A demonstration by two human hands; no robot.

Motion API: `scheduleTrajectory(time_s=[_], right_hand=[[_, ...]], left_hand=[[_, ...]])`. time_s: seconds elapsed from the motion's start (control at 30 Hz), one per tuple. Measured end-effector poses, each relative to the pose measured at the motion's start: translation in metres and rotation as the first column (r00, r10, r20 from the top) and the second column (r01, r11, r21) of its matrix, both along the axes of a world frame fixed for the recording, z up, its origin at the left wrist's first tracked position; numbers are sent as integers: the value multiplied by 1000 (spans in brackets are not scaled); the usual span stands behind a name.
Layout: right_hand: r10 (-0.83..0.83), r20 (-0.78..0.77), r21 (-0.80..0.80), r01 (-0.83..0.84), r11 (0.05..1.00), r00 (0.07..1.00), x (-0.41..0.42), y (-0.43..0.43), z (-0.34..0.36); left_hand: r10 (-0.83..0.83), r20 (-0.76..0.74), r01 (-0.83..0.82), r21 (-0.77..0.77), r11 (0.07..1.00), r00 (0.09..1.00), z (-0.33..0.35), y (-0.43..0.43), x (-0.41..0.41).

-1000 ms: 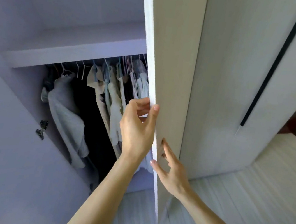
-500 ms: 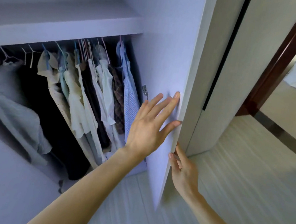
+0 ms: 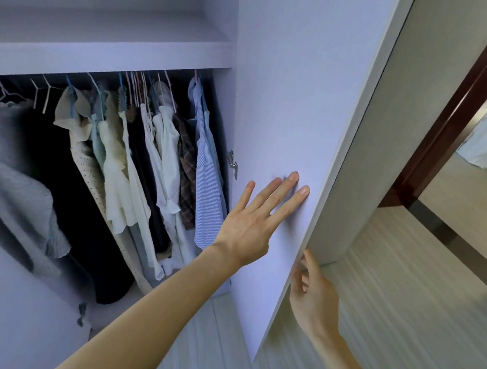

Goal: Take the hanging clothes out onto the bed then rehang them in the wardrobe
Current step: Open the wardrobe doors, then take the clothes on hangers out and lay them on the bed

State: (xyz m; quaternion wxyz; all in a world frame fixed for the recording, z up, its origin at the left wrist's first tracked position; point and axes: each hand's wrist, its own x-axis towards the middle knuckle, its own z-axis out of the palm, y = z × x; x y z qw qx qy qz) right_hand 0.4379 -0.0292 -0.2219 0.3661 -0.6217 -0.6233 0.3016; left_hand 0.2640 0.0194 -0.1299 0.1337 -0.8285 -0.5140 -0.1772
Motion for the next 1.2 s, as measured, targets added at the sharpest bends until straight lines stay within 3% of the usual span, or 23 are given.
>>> scheduleTrajectory(time_s=[0.1, 0.17, 0.37, 0.6, 0.8, 1.03, 1.2], right_hand=[[-88, 95, 139, 74, 988, 992, -8, -25, 3], [-64, 132, 237, 31, 971, 989, -19, -40, 7], [120, 290, 321, -214, 923, 950, -64, -36, 12], [223, 470, 285, -386, 877, 854, -136, -20, 31], [280, 510, 256, -455, 853, 813, -195, 36, 70], [279, 502, 264, -452, 852, 819, -254, 168, 126], [275, 378, 120, -342, 932, 884, -279, 262, 148]], left_hand=[[25, 26, -22, -109, 994, 999, -7, -9, -12], [96, 24, -87, -248, 965, 995, -16, -20, -29], [401, 0, -328, -577, 749, 916, -59, -71, -110], [623, 32, -473, -621, 625, 781, -79, -128, -207], [671, 54, -579, -458, 674, 739, -38, -110, -269], [652, 151, -650, -71, 757, 743, 55, -5, -332], [635, 164, -655, 159, 739, 755, 121, 73, -357]])
